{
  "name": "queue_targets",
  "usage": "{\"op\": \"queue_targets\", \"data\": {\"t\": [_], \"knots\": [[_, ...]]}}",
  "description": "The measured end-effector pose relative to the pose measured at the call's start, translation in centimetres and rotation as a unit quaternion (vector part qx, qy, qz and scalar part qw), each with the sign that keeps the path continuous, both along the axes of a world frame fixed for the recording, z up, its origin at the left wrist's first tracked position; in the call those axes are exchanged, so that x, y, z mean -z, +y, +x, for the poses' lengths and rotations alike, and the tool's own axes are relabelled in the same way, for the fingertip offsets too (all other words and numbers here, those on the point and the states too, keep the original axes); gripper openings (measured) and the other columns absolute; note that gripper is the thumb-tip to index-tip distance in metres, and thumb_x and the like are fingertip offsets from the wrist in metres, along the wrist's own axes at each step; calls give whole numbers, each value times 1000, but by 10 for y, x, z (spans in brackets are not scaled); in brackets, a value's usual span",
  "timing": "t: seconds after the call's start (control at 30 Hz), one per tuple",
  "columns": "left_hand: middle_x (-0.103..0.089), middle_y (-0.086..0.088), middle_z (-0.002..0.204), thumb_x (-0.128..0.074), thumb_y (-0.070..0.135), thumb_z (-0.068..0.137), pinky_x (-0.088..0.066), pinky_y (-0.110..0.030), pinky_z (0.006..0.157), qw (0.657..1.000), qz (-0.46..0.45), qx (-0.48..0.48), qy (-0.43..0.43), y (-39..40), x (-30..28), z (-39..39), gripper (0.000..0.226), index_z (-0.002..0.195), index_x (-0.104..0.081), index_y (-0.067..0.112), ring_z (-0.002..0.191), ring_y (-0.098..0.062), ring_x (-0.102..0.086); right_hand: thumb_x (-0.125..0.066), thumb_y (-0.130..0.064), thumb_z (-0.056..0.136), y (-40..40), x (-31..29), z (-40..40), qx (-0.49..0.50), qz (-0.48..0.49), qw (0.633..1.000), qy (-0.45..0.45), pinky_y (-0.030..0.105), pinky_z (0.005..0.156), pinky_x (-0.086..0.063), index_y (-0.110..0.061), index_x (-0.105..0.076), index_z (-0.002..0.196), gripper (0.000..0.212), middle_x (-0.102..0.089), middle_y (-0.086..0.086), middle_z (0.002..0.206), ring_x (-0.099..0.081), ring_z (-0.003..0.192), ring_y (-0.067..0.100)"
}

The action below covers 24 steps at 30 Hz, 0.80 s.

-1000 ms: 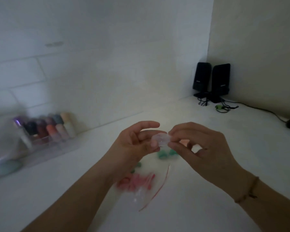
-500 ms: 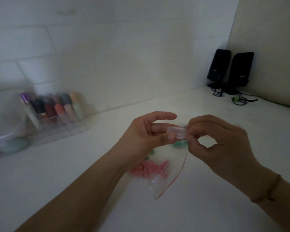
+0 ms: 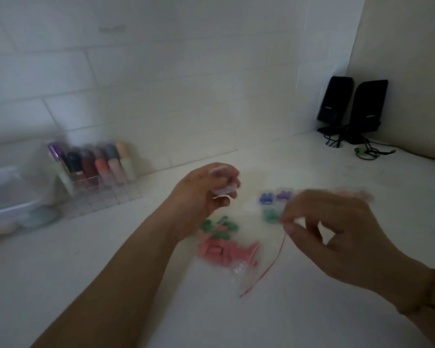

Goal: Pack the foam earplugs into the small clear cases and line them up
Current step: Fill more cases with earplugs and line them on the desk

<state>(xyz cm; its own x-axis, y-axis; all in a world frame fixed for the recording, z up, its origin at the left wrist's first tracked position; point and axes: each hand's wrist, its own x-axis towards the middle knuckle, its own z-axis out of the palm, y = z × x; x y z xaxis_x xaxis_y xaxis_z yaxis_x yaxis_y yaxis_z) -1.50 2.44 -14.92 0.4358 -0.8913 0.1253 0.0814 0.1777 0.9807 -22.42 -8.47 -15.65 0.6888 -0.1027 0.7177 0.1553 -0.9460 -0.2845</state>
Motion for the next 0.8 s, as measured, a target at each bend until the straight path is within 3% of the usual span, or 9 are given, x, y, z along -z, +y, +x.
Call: {"op": "queue_targets", "data": {"t": [0.07,0.13,0.2,0.27,0.47,0.63,0.8], "knots": [[-60,-8,76,-48,4,90,-42,-30,63,998,-11,-51,44,0,0,12,14,82,-59,10,66,-21,-56,-62,-31,87,2,3,-4,-35,-25,994,99,2,59,-36,-26,-73,86,12,-68,-21,85,-50,54,-13],[-59,-7,72,-44,6,94,-44,-32,65,992,-6,-95,80,-3,3,15,19,79,-55,11,65,-23,-56,-64,-38,84,2,9,-4,-47,-63,981,179,-7,71,-30,-34,-73,94,14,-69,-24,97,-44,70,-29],[-61,-7,73,-47,3,93,-47,-33,66,989,1,-111,96,-8,8,12,18,78,-53,12,65,-24,-58,-61,-48,85,2,13,-3,-49,-67,971,225,-2,78,-38,-42,-66,107,23,-64,-31,112,-50,92,-26],[-63,-7,75,-50,0,90,-48,-33,67,990,14,-109,86,-11,12,8,17,80,-53,13,65,-24,-59,-51,-58,89,4,15,-3,-35,-87,965,246,8,74,-49,-46,-58,117,31,-55,-34,125,-56,101,-14],[-63,-5,71,-51,0,89,-48,-33,66,989,10,-113,92,-16,17,0,19,77,-56,14,62,-22,-58,-32,-61,97,21,23,8,10,-122,958,258,20,50,-51,-40,-47,130,42,-50,-23,138,-66,72,2],[-62,-6,69,-52,-2,88,-48,-34,66,986,8,-122,112,-17,18,-4,20,77,-56,14,60,-22,-58,-23,-58,100,25,27,13,25,-129,951,281,25,44,-49,-45,-37,139,44,-45,-25,140,-65,63,5],[-60,-8,72,-50,-5,87,-47,-33,67,988,16,-120,101,-19,17,-6,21,79,-54,14,61,-22,-57,-17,-56,101,25,31,18,29,-128,948,291,27,51,-52,-45,-35,141,45,-42,-28,144,-67,70,9]]}}
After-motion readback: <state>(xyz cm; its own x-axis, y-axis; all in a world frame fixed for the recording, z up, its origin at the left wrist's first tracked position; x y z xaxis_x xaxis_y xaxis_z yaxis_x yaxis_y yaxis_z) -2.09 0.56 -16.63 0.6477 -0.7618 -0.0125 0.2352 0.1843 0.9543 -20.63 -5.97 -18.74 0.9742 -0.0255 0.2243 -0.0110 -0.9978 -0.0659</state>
